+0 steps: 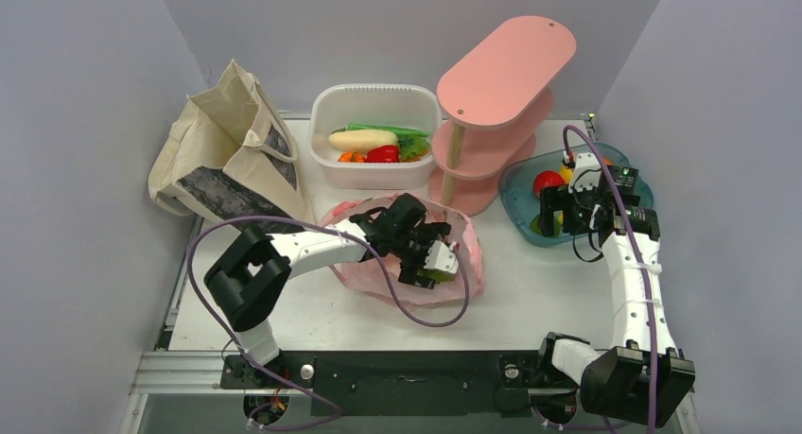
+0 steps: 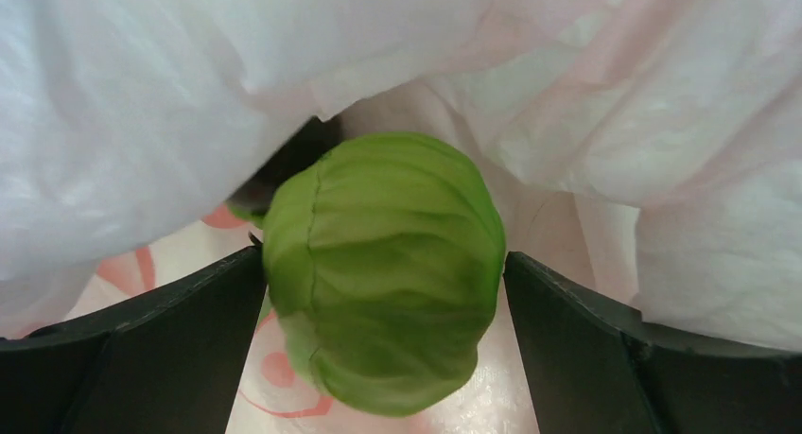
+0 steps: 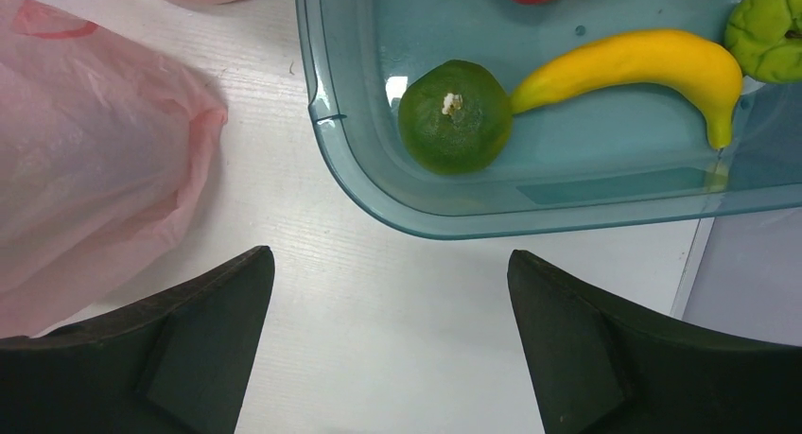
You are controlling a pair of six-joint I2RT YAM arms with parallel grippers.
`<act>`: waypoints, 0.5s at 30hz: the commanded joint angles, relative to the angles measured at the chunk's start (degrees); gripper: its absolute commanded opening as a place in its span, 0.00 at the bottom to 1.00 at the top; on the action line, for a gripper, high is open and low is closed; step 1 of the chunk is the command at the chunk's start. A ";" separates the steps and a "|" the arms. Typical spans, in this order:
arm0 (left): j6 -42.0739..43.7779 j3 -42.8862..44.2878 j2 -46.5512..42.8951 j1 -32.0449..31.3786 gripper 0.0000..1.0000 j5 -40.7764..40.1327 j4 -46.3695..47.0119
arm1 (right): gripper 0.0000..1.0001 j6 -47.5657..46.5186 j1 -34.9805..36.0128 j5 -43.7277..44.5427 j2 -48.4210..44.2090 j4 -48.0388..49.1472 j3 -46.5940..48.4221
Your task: Untie the knot of the grocery bags and take out the mixed food
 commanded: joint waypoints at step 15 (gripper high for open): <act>2.84 0.82 -9.96 -0.84 0.62 -2.77 -9.73 | 0.89 -2.04 -1.24 -2.24 -0.01 -0.63 1.48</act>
